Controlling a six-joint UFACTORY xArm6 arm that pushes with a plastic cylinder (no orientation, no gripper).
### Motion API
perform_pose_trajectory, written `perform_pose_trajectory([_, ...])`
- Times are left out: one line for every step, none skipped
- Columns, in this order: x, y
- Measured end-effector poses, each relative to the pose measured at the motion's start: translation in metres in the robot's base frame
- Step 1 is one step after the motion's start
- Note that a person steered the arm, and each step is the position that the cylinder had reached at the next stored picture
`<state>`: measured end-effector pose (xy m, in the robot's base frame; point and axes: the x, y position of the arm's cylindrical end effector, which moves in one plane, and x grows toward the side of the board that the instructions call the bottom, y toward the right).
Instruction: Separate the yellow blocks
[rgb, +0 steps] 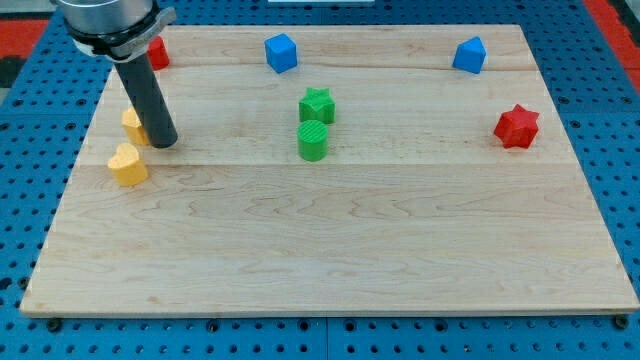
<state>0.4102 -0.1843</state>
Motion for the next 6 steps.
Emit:
perform_pose_trajectory([0.0,0.007])
perform_pose_trajectory([0.0,0.017])
perform_pose_trajectory([0.0,0.025])
perform_pose_trajectory([0.0,0.035])
perform_pose_trajectory([0.0,0.045])
perform_pose_trajectory([0.0,0.055])
